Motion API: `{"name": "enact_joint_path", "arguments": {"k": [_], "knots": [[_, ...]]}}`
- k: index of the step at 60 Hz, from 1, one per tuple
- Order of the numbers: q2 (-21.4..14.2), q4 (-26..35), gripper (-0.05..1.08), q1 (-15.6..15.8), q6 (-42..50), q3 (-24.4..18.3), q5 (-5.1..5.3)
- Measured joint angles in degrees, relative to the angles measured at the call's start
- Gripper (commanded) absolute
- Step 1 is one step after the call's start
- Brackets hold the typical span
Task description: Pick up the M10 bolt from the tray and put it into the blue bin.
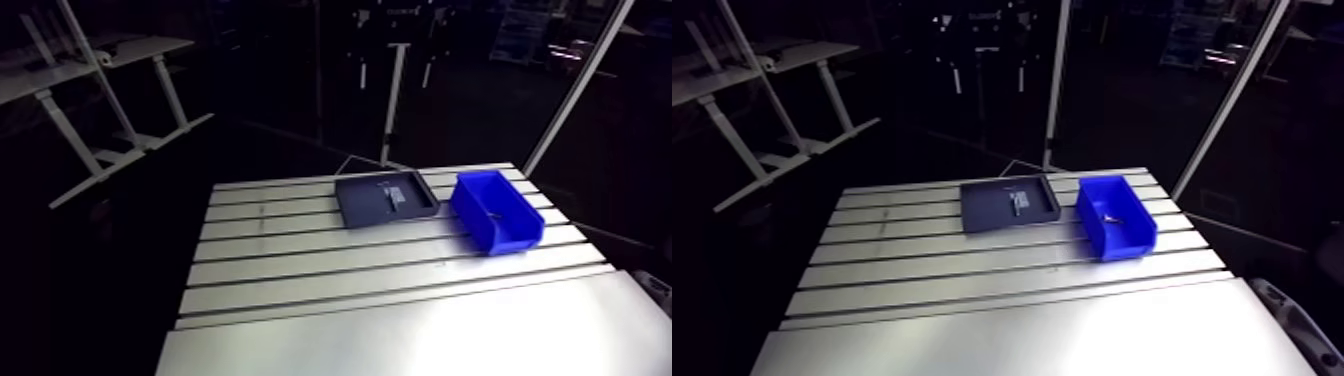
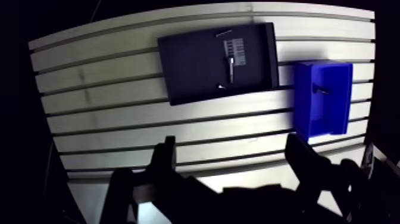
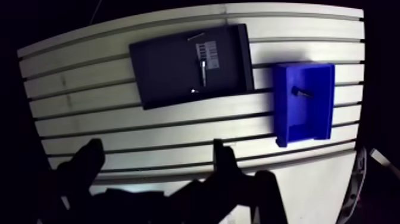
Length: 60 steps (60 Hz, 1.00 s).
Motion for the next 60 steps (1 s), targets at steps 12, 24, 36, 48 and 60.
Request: {"name": "enact_joint_path", "arguments": {"k": [12,24,36,48,60], "knots": [[1.8,-2.3,0.01,-0.1,-2.7,1.4,0.00],[3.9,-4.4,0.01,-0.3,-4.3,2.5,-0.09],[5.7,-5.8,0.01,-0.4,-4.9,3.1,-0.31],[7.2,-6.8,0.01,-0.5,-5.6,3.2,-0.50],[8.5,-7.4,0.01,-0.8,-5.9,3.2,-0.55]]}}
